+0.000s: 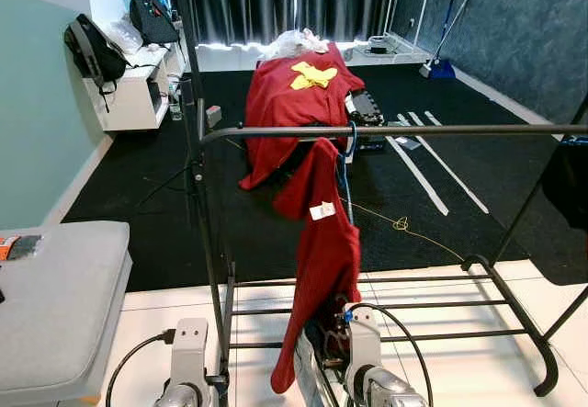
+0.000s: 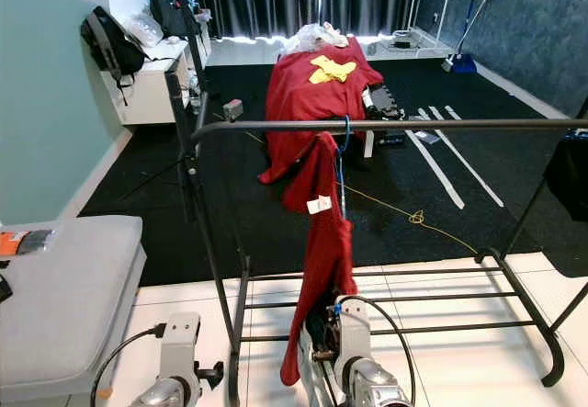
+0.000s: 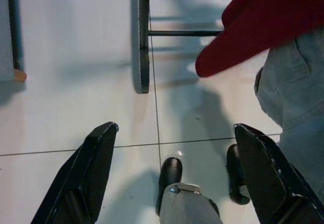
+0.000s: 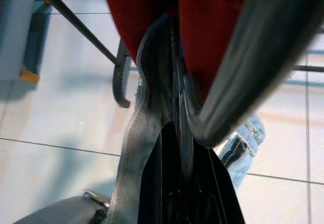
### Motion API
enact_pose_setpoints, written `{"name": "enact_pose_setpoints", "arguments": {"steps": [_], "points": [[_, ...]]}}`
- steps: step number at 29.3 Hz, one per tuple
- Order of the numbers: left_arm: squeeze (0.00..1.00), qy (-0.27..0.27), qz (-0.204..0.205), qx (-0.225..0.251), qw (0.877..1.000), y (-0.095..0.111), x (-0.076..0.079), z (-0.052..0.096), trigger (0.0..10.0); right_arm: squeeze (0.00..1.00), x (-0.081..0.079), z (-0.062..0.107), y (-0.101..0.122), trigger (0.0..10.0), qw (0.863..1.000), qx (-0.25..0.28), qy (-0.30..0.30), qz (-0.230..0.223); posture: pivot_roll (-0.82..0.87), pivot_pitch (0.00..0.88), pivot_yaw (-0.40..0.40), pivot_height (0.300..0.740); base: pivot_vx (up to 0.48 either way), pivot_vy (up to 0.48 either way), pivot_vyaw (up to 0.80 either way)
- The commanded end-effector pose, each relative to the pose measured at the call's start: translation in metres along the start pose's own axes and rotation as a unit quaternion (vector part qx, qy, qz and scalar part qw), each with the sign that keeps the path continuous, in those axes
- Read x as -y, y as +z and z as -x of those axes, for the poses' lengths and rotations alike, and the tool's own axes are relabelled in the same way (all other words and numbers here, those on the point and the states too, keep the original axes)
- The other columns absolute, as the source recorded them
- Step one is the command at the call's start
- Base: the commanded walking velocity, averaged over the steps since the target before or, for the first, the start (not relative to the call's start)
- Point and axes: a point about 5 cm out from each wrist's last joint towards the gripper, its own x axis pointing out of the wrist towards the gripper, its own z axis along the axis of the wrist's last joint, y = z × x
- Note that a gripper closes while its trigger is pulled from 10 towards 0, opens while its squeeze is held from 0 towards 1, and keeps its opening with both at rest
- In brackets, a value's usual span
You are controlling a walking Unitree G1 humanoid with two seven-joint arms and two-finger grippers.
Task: Hang hanger
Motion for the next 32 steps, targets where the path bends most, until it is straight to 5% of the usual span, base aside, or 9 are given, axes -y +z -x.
{"name": "enact_pose_setpoints", "arguments": {"steps": [1, 7, 10, 25, 29, 30, 32], "points": [[0.00, -0.008, -0.010, 0.003, 1.000, -0.001, 0.004, 0.001, 10.0, 0.00, 0.000, 0.000, 0.010, 10.0, 1.000, 0.027, -0.002, 0.015, 0.07, 0.002, -0.024, 0.740, 0.000, 0.000, 0.00], [0.00, 0.010, -0.004, -0.001, 1.000, -0.011, -0.004, 0.006, 10.0, 0.00, -0.006, 0.000, 0.009, 10.0, 0.999, 0.033, 0.014, 0.029, 0.09, 0.013, -0.036, 0.740, 0.000, 0.000, 0.00], [0.00, 0.007, 0.003, -0.006, 1.000, -0.017, -0.006, 0.008, 10.0, 0.00, 0.000, 0.004, -0.013, 10.0, 1.000, -0.011, -0.005, 0.017, 0.07, 0.018, -0.025, 0.740, 0.000, 0.000, 0.00], [0.00, 0.021, 0.015, -0.024, 0.999, -0.037, -0.017, 0.016, 10.0, 0.00, -0.009, 0.010, -0.048, 10.0, 0.996, -0.085, 0.015, 0.024, 0.09, 0.044, -0.050, 0.740, 0.000, 0.000, 0.00], [0.00, 0.042, 0.054, -0.021, 0.997, -0.035, -0.024, 0.015, 10.0, 0.00, -0.004, 0.011, -0.051, 10.0, 0.995, -0.095, 0.005, 0.020, 0.09, 0.028, -0.047, 0.740, 0.000, 0.000, 0.00], [0.00, 0.036, 0.051, -0.028, 0.998, -0.037, -0.022, 0.014, 10.0, 0.00, -0.002, 0.011, -0.050, 10.0, 0.995, -0.094, 0.002, 0.028, 0.08, 0.021, -0.015, 0.740, 0.000, 0.000, 0.00], [0.00, 0.001, -0.027, -0.052, 0.998, -0.048, -0.004, 0.015, 10.0, 0.00, 0.006, 0.014, -0.053, 10.0, 0.995, -0.092, -0.018, 0.022, 0.06, 0.035, -0.009, 0.740, 0.000, 0.000, 0.00]]}}
